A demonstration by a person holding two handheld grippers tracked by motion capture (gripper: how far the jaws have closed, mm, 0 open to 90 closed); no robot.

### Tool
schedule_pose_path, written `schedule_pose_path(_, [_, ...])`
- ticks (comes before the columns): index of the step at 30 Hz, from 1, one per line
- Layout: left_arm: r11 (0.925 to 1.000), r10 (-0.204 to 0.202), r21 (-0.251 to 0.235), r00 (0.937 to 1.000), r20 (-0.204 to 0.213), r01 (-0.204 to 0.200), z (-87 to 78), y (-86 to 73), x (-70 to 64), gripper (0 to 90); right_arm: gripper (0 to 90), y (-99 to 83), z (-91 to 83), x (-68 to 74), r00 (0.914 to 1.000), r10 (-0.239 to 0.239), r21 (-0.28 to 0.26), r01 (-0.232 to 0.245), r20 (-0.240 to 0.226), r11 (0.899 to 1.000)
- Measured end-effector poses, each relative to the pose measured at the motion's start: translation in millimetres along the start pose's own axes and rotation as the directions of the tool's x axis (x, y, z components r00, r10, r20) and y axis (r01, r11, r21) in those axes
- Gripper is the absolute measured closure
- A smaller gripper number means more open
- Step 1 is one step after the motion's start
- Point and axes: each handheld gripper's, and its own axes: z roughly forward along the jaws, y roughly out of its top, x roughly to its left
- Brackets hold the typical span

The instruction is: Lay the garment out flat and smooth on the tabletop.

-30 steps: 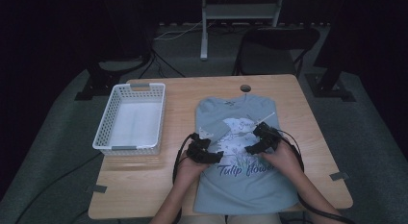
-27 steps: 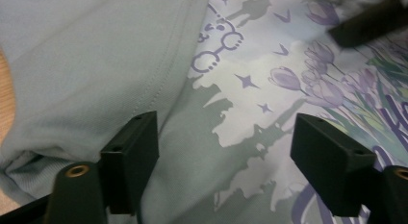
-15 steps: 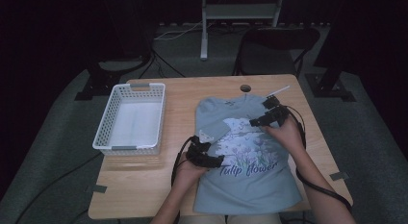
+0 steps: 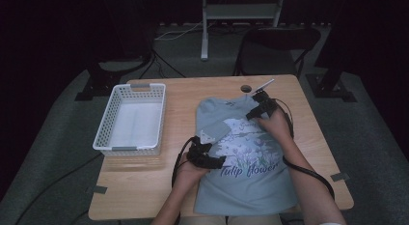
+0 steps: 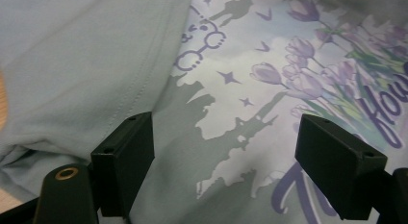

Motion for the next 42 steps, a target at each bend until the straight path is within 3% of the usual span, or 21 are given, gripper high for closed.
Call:
schedule_pose_path(3, [1.0000, 0.005, 0.001, 1.0000, 0.000, -0.005, -0.2, -0.3, 0.5, 22.7, 39.9, 0.4, 8.6, -0.2, 1.0000, -0.002, 0.018, 0.002, 0.008, 1.000])
schedule_pose_path(10, [1.0000, -0.004, 0.006, 1.0000, 0.000, 0.004, -0.4, -3.9, 4.3, 22.7, 56.3, -0.6, 14.6, 2.9, 0.9962, -0.027, 0.024, 0.025, 0.082, 0.999])
schedule_pose_path(18, [1.0000, 0.000, 0.005, 1.0000, 0.002, 0.000, -0.4, -4.6, 3.2, 22.7, 81.6, -1.4, 9.7, -4.2, 0.9967, -0.006, 0.002, 0.005, 0.081, 1.000])
schedule_pose_path(20, [1.0000, -0.003, 0.005, 1.0000, 0.002, 0.003, -0.5, -5.2, 3.9, 22.7, 82.6, -1.5, 7.0, -5.3, 0.9969, -0.006, -0.006, 0.007, 0.078, 1.000])
schedule_pose_path(22, [1.0000, -0.005, 0.005, 1.0000, 0.001, 0.005, -1.0, -5.5, 4.8, 22.7, 83.5, -2.0, 2.8, -7.0, 0.9945, -0.004, -0.015, 0.005, 0.105, 1.000])
schedule_pose_path(31, [0.9999, -0.011, -0.004, 0.9999, 0.001, 0.011, -2.4, -4.9, 4.5, 22.7, 84.6, -12.7, -24.6, -30.8, 0.9915, 0.063, -0.073, -0.055, 0.114, 0.996])
schedule_pose_path(42, [0.9999, -0.008, 0.008, 0.9999, 0.009, 0.008, 2.5, -5.5, 1.1, 22.7, 84.5, -45.0, -50.7, -68.8, 0.9749, 0.186, -0.141, -0.168, 0.123, 0.976])
